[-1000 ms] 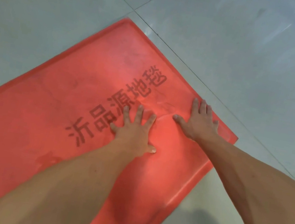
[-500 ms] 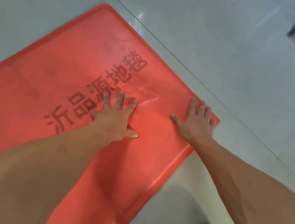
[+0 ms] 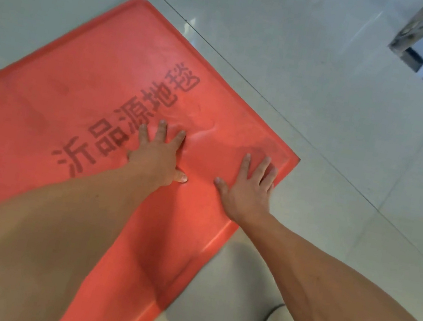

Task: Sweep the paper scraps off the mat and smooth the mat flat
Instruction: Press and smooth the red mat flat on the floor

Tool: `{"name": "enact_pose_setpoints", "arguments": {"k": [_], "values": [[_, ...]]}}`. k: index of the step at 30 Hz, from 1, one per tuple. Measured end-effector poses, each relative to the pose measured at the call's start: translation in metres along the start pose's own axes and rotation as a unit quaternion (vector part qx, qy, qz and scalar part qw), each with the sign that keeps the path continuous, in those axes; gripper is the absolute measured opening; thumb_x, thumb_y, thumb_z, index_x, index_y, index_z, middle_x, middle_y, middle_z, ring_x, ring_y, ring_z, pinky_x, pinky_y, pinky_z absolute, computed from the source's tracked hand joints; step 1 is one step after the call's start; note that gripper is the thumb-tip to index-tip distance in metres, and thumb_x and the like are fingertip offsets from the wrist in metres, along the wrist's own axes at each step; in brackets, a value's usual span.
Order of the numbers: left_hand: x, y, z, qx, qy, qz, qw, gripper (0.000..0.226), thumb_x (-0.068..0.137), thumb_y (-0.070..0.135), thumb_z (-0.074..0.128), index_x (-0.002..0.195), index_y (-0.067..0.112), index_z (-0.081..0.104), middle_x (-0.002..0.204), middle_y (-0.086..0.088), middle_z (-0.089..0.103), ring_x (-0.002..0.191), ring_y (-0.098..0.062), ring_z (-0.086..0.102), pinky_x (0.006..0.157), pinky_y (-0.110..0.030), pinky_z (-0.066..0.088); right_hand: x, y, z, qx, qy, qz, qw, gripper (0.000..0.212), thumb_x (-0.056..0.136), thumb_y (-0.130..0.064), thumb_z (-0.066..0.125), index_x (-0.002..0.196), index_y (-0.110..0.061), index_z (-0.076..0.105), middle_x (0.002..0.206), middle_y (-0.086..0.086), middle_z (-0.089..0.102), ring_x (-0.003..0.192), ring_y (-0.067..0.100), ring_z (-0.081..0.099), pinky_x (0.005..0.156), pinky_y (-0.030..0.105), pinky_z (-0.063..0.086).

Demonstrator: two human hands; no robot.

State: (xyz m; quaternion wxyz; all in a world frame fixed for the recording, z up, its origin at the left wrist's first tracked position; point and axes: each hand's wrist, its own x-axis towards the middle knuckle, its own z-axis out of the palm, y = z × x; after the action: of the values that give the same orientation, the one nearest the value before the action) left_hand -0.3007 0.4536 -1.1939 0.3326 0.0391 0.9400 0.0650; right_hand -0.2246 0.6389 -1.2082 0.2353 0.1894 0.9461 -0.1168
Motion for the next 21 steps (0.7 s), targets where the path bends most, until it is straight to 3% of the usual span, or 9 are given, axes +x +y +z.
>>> {"name": "enact_pose_setpoints", "arguments": {"k": [7, 10, 14, 18, 21], "values": [[-0.016, -0.005, 0.021, -0.007, 0.066, 0.017, 0.998, 0.091, 0.082, 0.056, 0.065, 0.154, 0.036, 0.012, 0.164, -0.004, -0.007, 0.147, -0.04, -0.006, 0.114, -0.059, 0.024, -0.026, -0.021, 0.014, 0.003, 0.001, -0.03, 1.0, 0.091, 0.093, -0.066, 0.037, 0.157, -0.017, -0.007, 0.159, 0.019, -0.026, 0.147, 0.041, -0.019, 0.117, 0.06, 0.005], [-0.013, -0.013, 0.015, -0.007, 0.04, 0.047, 0.998, 0.093, 0.081, 0.054, 0.067, 0.155, 0.034, 0.014, 0.163, -0.009, -0.006, 0.147, -0.041, -0.007, 0.118, -0.055, 0.016, -0.035, -0.028, 0.016, -0.009, -0.013, -0.044, 0.999, 0.09, 0.094, -0.066, 0.035, 0.156, -0.018, -0.008, 0.16, 0.015, -0.027, 0.147, 0.038, -0.02, 0.115, 0.065, 0.008], [-0.027, -0.036, 0.01, 0.029, 0.043, 0.112, 0.992, 0.097, 0.081, 0.055, 0.066, 0.156, 0.022, 0.013, 0.162, -0.016, 0.0, 0.149, -0.036, -0.002, 0.121, -0.039, 0.001, -0.044, -0.04, 0.019, -0.024, -0.025, -0.051, 0.998, 0.086, 0.095, -0.065, 0.033, 0.156, -0.02, -0.007, 0.16, 0.008, -0.028, 0.148, 0.032, -0.022, 0.107, 0.075, 0.013], [-0.059, -0.057, 0.033, 0.001, 0.051, 0.051, 0.997, 0.102, 0.079, 0.067, 0.058, 0.155, 0.03, 0.001, 0.164, -0.001, -0.009, 0.15, -0.028, -0.01, 0.119, -0.053, 0.009, -0.051, -0.064, 0.021, -0.06, -0.033, -0.103, 0.992, 0.079, 0.095, -0.064, 0.032, 0.156, -0.03, -0.005, 0.16, 0.005, -0.028, 0.147, 0.031, -0.025, 0.103, 0.079, 0.005], [-0.083, -0.068, 0.051, -0.013, 0.065, 0.04, 0.997, 0.088, 0.088, 0.063, 0.046, 0.155, 0.031, -0.001, 0.163, 0.004, -0.013, 0.15, -0.025, -0.012, 0.118, -0.056, 0.006, -0.057, -0.088, 0.025, -0.098, -0.041, -0.192, 0.976, 0.072, 0.096, -0.059, 0.033, 0.155, -0.036, -0.001, 0.161, 0.004, -0.026, 0.147, 0.03, -0.026, 0.104, 0.079, 0.002]]}}
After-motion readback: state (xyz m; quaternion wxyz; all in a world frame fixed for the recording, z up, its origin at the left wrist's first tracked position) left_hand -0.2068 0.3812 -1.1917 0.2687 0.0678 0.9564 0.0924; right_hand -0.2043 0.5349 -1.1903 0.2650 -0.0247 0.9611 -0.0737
